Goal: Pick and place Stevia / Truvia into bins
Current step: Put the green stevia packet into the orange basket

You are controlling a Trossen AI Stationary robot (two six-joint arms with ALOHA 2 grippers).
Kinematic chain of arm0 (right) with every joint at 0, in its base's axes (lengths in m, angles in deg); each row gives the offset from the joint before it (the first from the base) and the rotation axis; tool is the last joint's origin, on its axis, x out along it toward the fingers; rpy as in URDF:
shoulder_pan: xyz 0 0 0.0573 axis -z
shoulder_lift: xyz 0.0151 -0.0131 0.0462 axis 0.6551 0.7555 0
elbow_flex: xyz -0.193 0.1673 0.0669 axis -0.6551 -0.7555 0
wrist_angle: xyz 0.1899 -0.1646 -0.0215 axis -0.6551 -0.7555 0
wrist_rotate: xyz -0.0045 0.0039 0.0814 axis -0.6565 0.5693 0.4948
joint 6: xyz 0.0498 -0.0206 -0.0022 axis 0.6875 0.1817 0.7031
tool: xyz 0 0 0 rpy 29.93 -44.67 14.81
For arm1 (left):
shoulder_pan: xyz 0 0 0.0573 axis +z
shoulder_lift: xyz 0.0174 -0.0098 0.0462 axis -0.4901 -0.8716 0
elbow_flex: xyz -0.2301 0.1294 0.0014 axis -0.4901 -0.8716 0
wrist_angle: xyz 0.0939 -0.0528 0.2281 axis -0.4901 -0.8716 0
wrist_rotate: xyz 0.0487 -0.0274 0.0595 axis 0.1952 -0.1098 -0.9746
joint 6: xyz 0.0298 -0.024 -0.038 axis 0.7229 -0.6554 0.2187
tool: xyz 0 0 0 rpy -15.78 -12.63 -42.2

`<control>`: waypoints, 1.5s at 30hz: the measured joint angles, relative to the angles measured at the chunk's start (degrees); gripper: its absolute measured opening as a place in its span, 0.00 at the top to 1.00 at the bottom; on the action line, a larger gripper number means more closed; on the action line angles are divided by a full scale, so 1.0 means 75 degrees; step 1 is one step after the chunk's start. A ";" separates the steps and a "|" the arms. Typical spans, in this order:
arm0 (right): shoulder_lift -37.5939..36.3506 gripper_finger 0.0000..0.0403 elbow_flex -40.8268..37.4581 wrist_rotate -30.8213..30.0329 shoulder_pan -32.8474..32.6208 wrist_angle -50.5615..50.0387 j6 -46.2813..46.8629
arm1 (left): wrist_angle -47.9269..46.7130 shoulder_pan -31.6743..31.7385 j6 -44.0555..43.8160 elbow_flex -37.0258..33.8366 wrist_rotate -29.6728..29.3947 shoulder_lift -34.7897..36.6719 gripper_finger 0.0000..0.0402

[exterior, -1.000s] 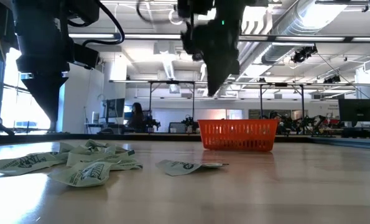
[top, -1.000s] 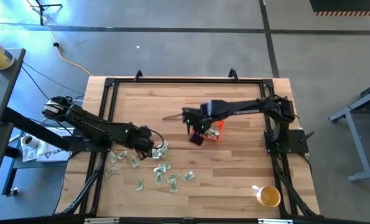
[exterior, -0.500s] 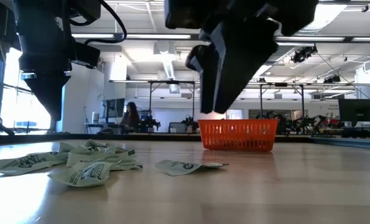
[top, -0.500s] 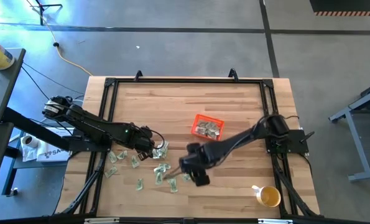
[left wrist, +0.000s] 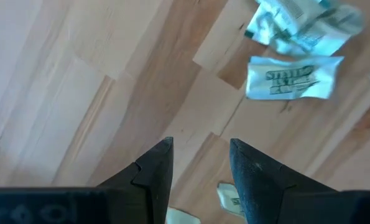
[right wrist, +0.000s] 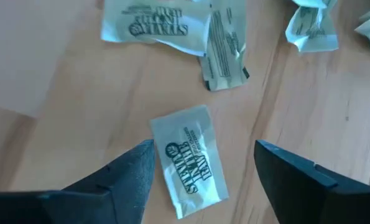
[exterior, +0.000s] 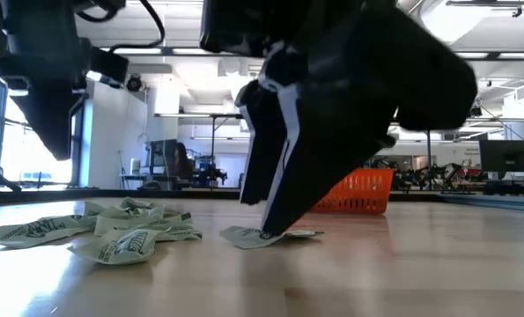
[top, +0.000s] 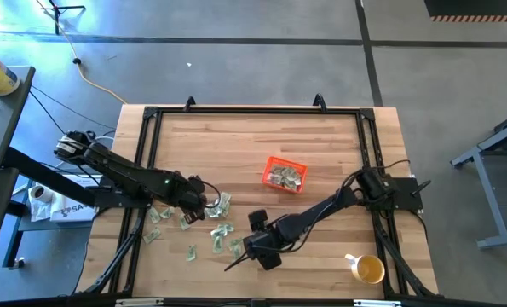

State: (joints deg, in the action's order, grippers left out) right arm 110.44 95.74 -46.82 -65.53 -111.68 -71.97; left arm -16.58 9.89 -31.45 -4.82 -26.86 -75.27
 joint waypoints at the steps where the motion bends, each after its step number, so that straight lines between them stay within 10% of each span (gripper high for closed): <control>1: 0.0034 0.36 -0.0001 -0.0029 0.0000 -0.0021 0.0006 | -0.0005 -0.0053 -0.0099 0.0000 -0.0005 0.0085 0.53; 26: 0.0067 0.99 0.0030 0.1082 0.1018 -0.0729 0.0018 | -0.0348 -0.0169 -0.0757 0.0000 0.0091 0.0369 0.53; 45: -0.1714 1.00 0.0807 -0.2090 0.2522 -0.4168 0.1921 | -0.0269 -0.0169 -0.0961 0.0000 -0.0073 0.0369 0.53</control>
State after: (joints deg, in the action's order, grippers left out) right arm 97.59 101.79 -62.49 -46.61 -142.94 -57.56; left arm -18.59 8.62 -38.66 -4.82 -27.42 -72.50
